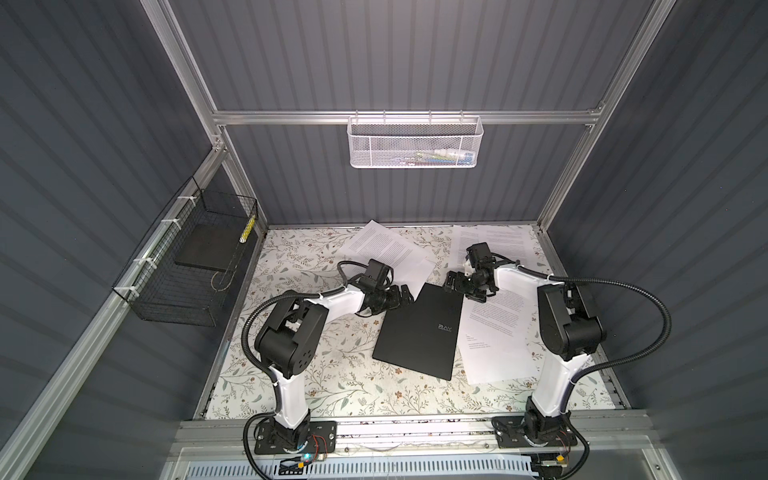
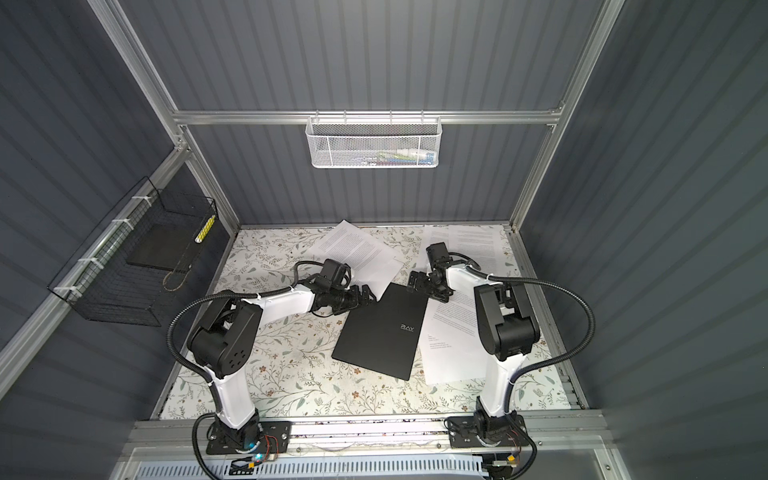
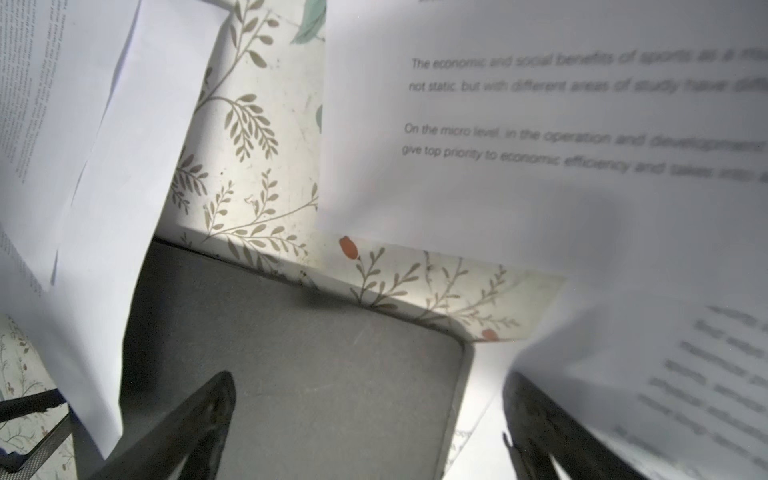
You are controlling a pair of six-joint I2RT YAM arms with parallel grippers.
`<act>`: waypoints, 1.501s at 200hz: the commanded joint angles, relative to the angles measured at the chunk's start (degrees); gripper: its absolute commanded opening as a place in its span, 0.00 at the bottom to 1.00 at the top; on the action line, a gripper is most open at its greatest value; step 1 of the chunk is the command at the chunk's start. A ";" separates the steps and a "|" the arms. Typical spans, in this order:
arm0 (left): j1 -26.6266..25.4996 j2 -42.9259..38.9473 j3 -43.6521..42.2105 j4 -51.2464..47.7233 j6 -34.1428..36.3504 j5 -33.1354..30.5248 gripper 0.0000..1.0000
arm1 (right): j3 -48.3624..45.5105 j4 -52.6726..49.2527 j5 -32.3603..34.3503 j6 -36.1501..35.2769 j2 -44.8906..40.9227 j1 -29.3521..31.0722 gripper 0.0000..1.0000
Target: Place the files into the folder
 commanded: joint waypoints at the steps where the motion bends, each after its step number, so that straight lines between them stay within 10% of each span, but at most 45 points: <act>1: -0.47 5.55 -2.42 -8.40 -0.07 0.38 1.00 | 0.69 0.96 -1.28 -0.53 -0.11 0.26 0.99; 300: -0.47 9.76 -0.80 -7.43 -1.35 1.08 1.00 | 1.35 0.80 -6.55 0.30 0.04 1.03 0.99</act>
